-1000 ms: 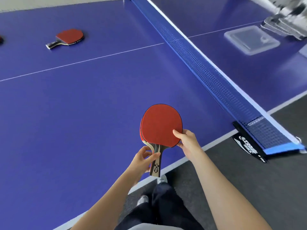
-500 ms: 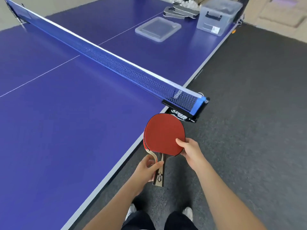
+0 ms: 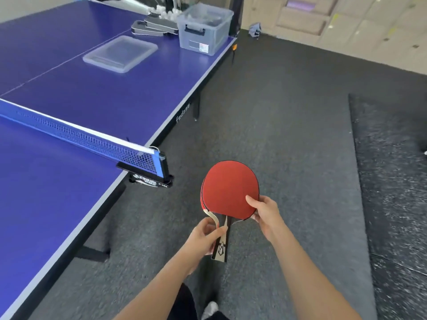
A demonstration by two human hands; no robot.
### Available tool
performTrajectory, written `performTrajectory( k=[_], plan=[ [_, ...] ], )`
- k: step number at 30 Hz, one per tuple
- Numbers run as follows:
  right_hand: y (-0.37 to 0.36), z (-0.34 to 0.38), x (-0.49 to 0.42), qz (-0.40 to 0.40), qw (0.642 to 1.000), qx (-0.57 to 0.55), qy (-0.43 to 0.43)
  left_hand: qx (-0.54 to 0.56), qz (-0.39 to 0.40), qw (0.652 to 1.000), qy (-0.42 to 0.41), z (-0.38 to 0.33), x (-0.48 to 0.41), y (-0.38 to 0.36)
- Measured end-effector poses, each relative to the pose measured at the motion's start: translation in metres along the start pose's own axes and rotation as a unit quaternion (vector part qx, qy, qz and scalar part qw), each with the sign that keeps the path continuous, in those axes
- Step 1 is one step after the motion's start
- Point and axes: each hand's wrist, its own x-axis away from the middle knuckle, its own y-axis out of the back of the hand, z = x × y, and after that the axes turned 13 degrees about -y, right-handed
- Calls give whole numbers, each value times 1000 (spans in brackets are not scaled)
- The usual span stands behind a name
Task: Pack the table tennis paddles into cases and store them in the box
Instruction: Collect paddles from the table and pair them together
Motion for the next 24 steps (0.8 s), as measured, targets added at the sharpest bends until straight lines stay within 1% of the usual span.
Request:
performTrajectory(
  k=[5, 10, 18, 21, 24],
  plan=[
    [21, 46, -40, -1, 1000, -9, 12, 6, 7, 1000, -6, -16, -58, -28],
    [8, 103, -100, 11, 1000, 15, 25, 13, -19, 1000, -19, -34, -132, -29],
    [-55, 219, -196, 31, 995, 81, 39, 53, -71, 996, -19, -98, -256, -11],
    [-89, 259, -222, 59, 992, 101, 40, 59, -109, 992, -26, -122, -290, 2],
    [-129, 290, -246, 92, 984, 147, 40, 79, -160, 983, -37, -139, -314, 18]
  ],
)
